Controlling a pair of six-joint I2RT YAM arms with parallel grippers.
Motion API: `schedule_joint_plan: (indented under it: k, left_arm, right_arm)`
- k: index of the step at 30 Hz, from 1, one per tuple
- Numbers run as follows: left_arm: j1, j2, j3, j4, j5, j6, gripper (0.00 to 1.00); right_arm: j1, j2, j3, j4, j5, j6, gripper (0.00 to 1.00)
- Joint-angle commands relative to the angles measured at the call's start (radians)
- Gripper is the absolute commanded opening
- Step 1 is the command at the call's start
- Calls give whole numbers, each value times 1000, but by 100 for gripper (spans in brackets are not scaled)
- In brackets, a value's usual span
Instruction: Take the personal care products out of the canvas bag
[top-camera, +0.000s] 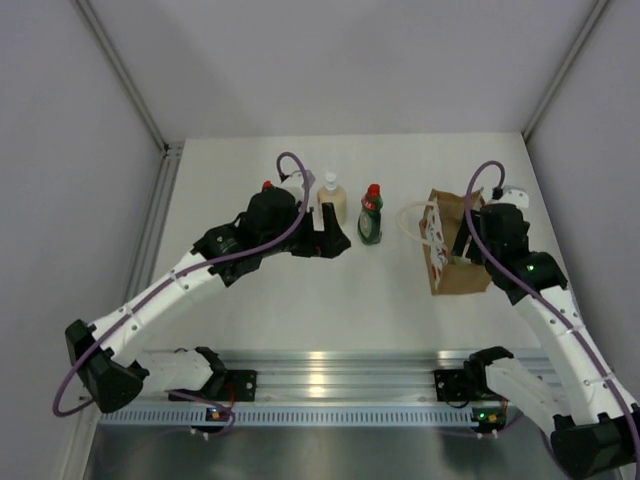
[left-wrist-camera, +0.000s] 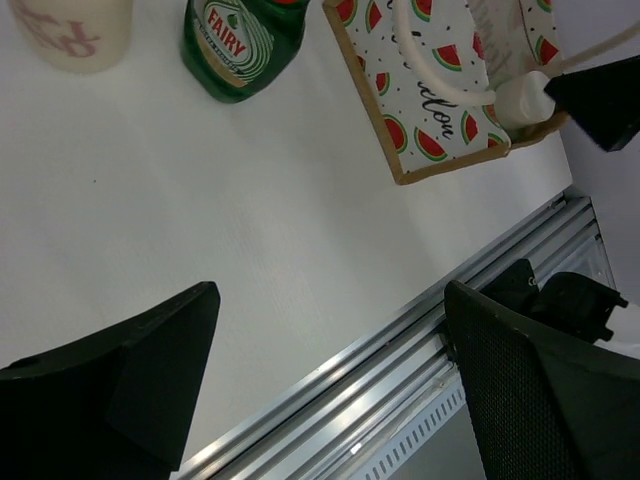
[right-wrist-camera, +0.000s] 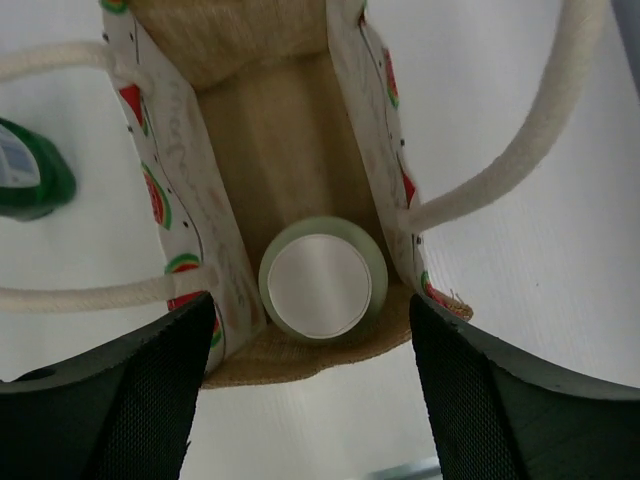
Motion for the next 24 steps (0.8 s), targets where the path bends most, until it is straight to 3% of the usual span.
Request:
schedule_joint_plan:
  k: [1, 9, 17, 24]
  left_arm:
    - [-16, 79, 93, 74, 89, -26, 98]
    - [-103, 166, 132, 75, 36, -30, 98]
    - [-106, 134, 59, 75, 23, -16, 98]
    - [-106, 102, 16, 75, -3, -3, 98]
  right_arm:
    - [-25, 5, -22, -68, -98, 59, 75]
    - [-39, 81, -62, -58, -95, 48, 69]
    - [-68, 135, -85, -35, -88, 62, 77]
    - [-79, 215, -96, 30, -98, 77, 77]
